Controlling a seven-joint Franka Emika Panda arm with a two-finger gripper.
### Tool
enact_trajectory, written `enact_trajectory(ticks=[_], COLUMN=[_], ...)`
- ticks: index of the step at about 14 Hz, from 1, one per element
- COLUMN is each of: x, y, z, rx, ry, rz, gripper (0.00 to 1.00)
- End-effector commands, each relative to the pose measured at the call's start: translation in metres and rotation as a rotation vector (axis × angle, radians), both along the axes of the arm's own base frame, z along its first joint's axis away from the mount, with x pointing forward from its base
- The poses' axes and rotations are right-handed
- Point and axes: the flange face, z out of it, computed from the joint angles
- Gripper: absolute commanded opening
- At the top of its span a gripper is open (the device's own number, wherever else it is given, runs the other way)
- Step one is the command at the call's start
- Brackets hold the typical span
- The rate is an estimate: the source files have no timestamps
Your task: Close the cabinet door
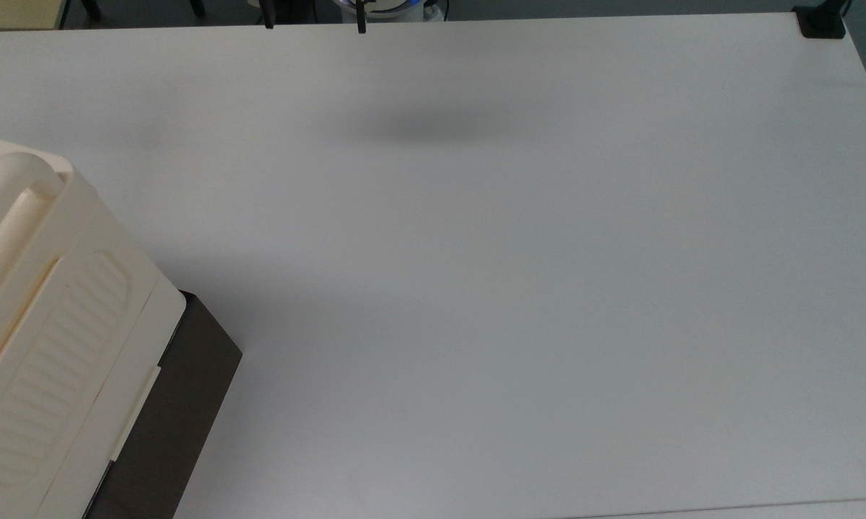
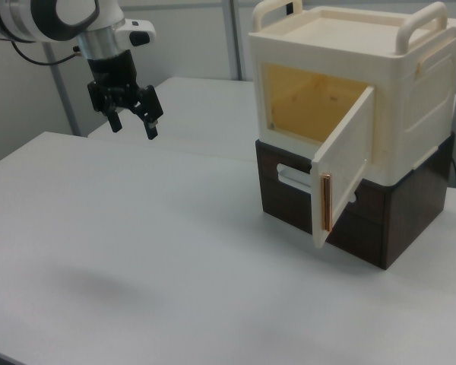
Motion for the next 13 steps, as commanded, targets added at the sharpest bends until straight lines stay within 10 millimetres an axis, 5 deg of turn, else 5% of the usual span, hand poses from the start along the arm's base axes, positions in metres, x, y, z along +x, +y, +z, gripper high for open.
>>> enact_trajectory(ticks=[1, 9, 11, 13], x=[-0.006, -0.006, -0.006, -0.006], y=[-0.002, -0.002, -0.007, -0.017], z=[0.003, 0.003, 0.007, 0.007], rx=[0.001, -0.014, -0.007, -0.009], ry=[-0.03, -0.023, -0.036, -0.037], rz=[-0.002, 0.047, 0.079, 0.077], gripper=[1.0, 0.96, 0.55, 0.3])
